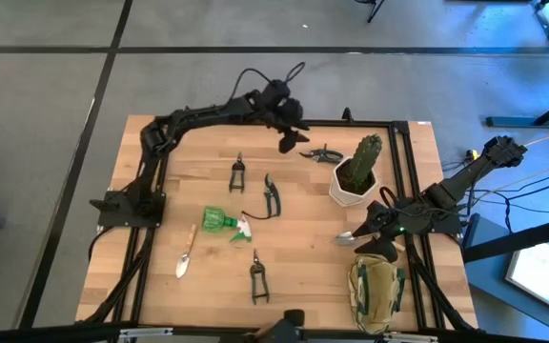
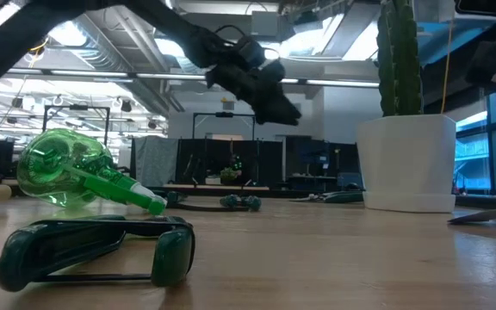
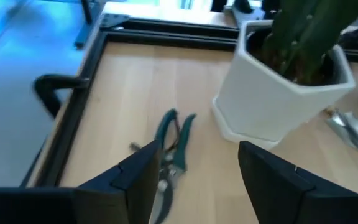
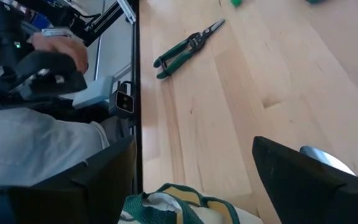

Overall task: Pick & Place Garden tools in Gardening bag
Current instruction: Put the top right hand pruner into the white bag

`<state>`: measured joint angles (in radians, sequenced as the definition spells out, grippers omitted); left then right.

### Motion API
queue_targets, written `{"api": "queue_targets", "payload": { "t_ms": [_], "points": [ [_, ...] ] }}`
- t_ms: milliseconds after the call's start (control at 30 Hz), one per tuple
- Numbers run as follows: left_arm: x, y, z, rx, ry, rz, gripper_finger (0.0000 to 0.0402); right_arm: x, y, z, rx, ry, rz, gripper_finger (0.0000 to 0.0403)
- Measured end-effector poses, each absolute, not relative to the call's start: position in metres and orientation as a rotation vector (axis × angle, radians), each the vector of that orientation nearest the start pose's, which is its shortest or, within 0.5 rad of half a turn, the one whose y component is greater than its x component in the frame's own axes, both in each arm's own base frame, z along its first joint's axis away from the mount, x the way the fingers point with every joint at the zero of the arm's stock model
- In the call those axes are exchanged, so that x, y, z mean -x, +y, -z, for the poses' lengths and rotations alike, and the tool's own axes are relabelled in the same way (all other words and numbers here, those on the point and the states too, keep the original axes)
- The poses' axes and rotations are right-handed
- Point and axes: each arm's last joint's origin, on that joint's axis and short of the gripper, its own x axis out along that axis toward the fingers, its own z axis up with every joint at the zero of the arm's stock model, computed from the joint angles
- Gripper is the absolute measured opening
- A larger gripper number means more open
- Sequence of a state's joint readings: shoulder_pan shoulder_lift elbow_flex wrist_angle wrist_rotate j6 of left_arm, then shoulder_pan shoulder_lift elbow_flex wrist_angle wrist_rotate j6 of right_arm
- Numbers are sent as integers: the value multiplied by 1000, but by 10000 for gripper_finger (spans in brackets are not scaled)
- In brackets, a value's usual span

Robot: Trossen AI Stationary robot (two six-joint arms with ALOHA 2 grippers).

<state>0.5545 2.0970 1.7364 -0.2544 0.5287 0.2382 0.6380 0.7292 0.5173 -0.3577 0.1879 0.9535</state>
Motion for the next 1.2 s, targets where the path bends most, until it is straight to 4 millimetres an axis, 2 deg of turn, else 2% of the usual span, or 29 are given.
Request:
{"api": "queue_targets", "payload": {
  "t_ms": [133,267,400,567,733,933,1200],
  "points": [
    [-434,245,-249,62,499,54,216,-129,89,-234,-679,683,-151,322],
    [-438,267,-251,72,489,27,215,-128,89,-234,-664,683,-156,322],
    [-440,285,-224,145,595,35,216,-128,89,-234,-657,682,-157,322],
    [-452,292,-197,148,666,55,217,-129,88,-234,-643,677,-157,322],
    [-464,285,-182,106,754,56,213,-129,88,-234,-636,670,-148,322],
    [-472,267,-193,5,844,50,218,-129,88,-234,-629,668,-150,322],
    [-471,266,-190,45,867,40,213,-129,88,-234,-618,667,-153,322]
  ]
}}
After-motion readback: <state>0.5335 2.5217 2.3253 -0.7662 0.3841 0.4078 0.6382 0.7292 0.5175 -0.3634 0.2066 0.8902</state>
